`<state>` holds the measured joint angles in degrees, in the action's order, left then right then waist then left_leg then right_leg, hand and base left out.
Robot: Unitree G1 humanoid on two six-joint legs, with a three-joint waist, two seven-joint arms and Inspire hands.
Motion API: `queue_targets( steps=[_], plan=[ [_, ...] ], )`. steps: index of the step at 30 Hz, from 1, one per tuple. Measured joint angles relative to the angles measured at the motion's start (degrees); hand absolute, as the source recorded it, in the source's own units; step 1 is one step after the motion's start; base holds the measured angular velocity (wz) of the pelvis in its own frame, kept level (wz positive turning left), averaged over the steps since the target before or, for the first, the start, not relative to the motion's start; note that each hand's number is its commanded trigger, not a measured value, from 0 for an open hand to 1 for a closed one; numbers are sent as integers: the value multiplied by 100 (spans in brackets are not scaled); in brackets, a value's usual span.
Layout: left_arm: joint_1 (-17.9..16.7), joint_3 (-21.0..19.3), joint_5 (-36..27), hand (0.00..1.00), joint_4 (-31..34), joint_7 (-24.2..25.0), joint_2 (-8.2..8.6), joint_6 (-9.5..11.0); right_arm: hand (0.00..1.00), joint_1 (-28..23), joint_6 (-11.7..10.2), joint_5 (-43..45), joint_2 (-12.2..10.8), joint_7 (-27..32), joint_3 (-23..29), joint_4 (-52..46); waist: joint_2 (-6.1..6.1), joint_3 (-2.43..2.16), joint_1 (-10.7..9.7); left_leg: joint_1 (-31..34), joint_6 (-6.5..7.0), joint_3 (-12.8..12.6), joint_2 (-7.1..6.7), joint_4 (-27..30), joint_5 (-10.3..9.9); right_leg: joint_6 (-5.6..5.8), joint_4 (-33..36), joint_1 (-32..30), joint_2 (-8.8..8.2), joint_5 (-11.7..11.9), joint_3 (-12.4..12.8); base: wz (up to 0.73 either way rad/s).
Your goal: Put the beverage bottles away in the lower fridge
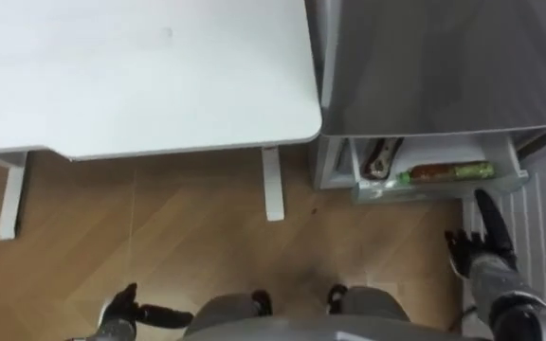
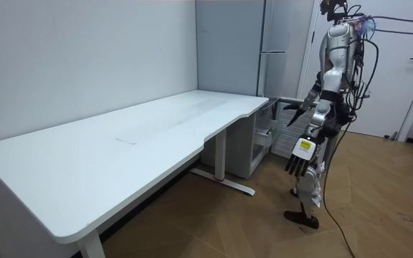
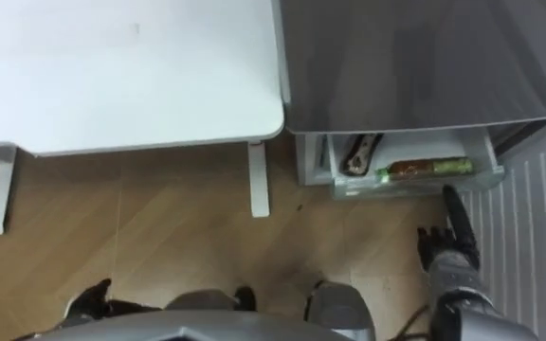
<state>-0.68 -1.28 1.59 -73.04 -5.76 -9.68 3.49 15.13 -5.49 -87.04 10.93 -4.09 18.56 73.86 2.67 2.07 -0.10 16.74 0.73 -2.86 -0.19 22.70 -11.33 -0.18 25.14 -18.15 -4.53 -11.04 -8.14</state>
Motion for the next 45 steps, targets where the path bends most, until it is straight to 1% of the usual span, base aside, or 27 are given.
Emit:
queue_targets(
  steps=[1, 3, 4, 5, 6, 7, 8, 9, 10, 11, 12, 14, 15, 17, 18, 20, 21, 23, 25, 27, 31, 32, 34, 37, 39, 42, 45],
  plan=[
    [117, 58, -35, 0, -123, -29, -14, 52, 0, 87, 3, -64, -3, -69, -55, 35, -12, 9, 43, 240, -1, 7, -11, 196, -21, -16, 204, -237, -33, -70, 8, 16],
    [166, 131, -126, 0, -146, -41, -45, 94, 0, 154, 4, -79, 0, -122, -86, 103, -24, 18, 87, 618, -13, 76, -42, 530, -96, -22, 599, -606, -88, -211, 2, 17],
    [169, 148, -214, 0, -166, -42, -79, 122, 0, 220, 3, -130, 22, -171, -94, 214, -38, 21, 171, 917, -25, 77, -38, 857, -200, -46, 919, -905, -116, -310, 10, 7],
    [248, 151, -212, 0, -164, -70, -106, 138, 0, 241, 2, -259, 66, -223, -94, 284, -52, 28, 206, 1234, -32, 96, -47, 1187, -285, -62, 1258, -1214, -154, -406, 14, 9],
    [261, 150, -213, 0, -169, -107, -116, 142, 0, 255, 0, -319, 90, -243, -92, 318, -54, 31, 221, 1391, -39, 112, -54, 1334, -319, -70, 1400, -1357, -170, -439, 11, 13],
    [295, 152, -220, 0, -188, -156, -152, 145, 0, 311, -3, -409, 135, -262, -97, 403, -82, 40, 240, 1706, -47, 114, -63, 1598, -366, -90, 1684, -1668, -217, -503, 11, 15],
    [360, 239, -223, 0, -195, -166, -234, 142, 0, 371, -2, -476, 169, -265, -111, 412, -126, 64, 243, 2025, -59, 116, -75, 1869, -415, -104, 1982, -2000, -259, -569, 18, 12],
    [401, 314, -234, 0, -195, -174, -278, 141, 0, 403, -1, -501, 187, -268, -122, 412, -140, 73, 249, 2201, -66, 127, -73, 2010, -439, -108, 2115, -2162, -274, -604, 12, 14],
    [481, 463, -344, 0, -189, -235, -335, 134, 0, 435, 7, -530, 247, -290, -176, 411, -152, 76, 254, 2531, -76, 160, -73, 2298, -492, -113, 2383, -2458, -308, -691, 7, 17],
    [588, 589, -374, 0, -163, -270, -368, 122, 0, 478, 5, -534, 325, -301, -203, 405, -155, 75, 260, 2854, -68, 168, -73, 2556, -530, -154, 2642, -2763, -343, -761, 2, 16],
    [646, 632, -377, 0, -142, -270, -375, 114, 0, 516, 4, -537, 364, -302, -220, 400, -156, 73, 275, 3017, -75, 179, -73, 2689, -551, -164, 2764, -2918, -348, -779, 8, 7],
    [880, 798, -368, 0, -121, -278, -387, 53, 0, 699, -13, -566, 478, -330, -348, 374, -162, 72, 348, 3620, -97, 222, -67, 3143, -596, -220, 3173, -3498, -362, -812, 13, 0],
    [943, 851, -371, 0, -95, -282, -392, 52, 0, 746, -7, -563, 503, -360, -386, 374, -162, 72, 341, 3763, -83, 241, -72, 3239, -604, -238, 3273, -3620, -377, -823, -1, 17],
    [1099, 1084, -440, 0, 46, -292, -431, 59, 0, 922, 0, -600, 554, -505, -401, 374, -161, 71, 326, 4240, -87, 323, -103, 3565, -603, -294, 3587, -4043, -473, -859, -77, 20],
    [1129, 1121, -444, 0, 76, -297, -437, 58, 0, 971, 1, -632, 563, -535, -420, 373, -162, 70, 327, 4353, -93, 341, -111, 3624, -600, -310, 3647, -4136, -501, -870, -96, 18],
    [1196, 1304, -515, 0, 221, -371, -454, 50, 0, 1159, 15, -769, 654, -629, -503, 371, -163, 65, 326, 4766, -101, 362, -145, 3818, -596, -337, 3867, -4515, -595, -885, -145, 23],
    [1199, 1352, -593, 0, 264, -377, -458, 46, 0, 1196, 17, -793, 683, -657, -534, 371, -162, 64, 339, 4859, -101, 353, -134, 3867, -596, -340, 3920, -4605, -606, -887, -146, 19],
    [1203, 1487, -779, 0, 341, -376, -486, -40, 0, 1302, 30, -814, 807, -738, -788, 367, -160, 63, 385, 5125, -100, 336, -145, 4060, -597, -363, 4147, -4859, -639, -918, -146, 13],
    [1199, 1564, -844, 0, 344, -375, -521, -66, 0, 1350, 53, -813, 853, -779, -937, 336, -161, 62, 434, 5269, -92, 337, -146, 4222, -602, -370, 4311, -4995, -647, -962, -127, 7],
    [1221, 1638, -894, 0, 378, -374, -536, -67, 0, 1363, 59, -811, 919, -788, -1059, 200, -161, 62, 493, 5421, -83, 334, -167, 4360, -608, -374, 4469, -5137, -693, -1009, -124, 9],
    [1273, 1788, -1131, 0, 453, -371, -555, -54, 0, 1437, 100, -763, 1042, -854, -1306, -56, -164, 63, 508, 5667, -76, 349, -270, 4530, -613, -382, 4720, -5357, -859, -1111, -155, 19],
    [1295, 1816, -1236, 0, 458, -369, -565, -47, 0, 1494, 133, -762, 1074, -869, -1392, -60, -171, 66, 528, 5715, -77, 346, -265, 4537, -612, -382, 4736, -5399, -858, -1112, -156, 14],
    [1306, 1840, -1335, 0, 471, -369, -592, -48, 0, 1575, 123, -763, 1108, -828, -1526, -71, -187, 64, 537, 5773, -78, 346, -263, 4546, -612, -382, 4747, -5459, -858, -1113, -156, 3],
    [1289, 1849, -1340, 0, 490, -366, -681, -43, 0, 1573, 162, -763, 1190, -789, -1798, -140, -215, 73, 518, 5810, -79, 336, -256, 4546, -611, -383, 4746, -5512, -890, -1113, -150, -4],
    [1271, 1846, -1366, 0, 510, -366, -743, -6, 0, 1573, 190, -766, 1231, -759, -1916, -178, -233, 77, 521, 5813, -79, 333, -252, 4544, -611, -383, 4742, -5526, -861, -1113, -132, -7],
    [1130, 1848, -1501, 0, 730, -364, -831, 18, 0, 1571, 194, -794, 1260, -654, -2052, -280, -259, 87, 517, 5820, -79, 330, -255, 4531, -611, -383, 4731, -5548, -850, -1113, -113, -4],
    [1020, 1847, -1610, 0, 937, -365, -934, 52, 0, 1571, 208, -820, 1265, -511, -2123, -340, -359, 84, 508, 5831, -93, 324, -264, 4474, -603, -383, 4714, -5578, -858, -1113, -108, 3]
  ],
)
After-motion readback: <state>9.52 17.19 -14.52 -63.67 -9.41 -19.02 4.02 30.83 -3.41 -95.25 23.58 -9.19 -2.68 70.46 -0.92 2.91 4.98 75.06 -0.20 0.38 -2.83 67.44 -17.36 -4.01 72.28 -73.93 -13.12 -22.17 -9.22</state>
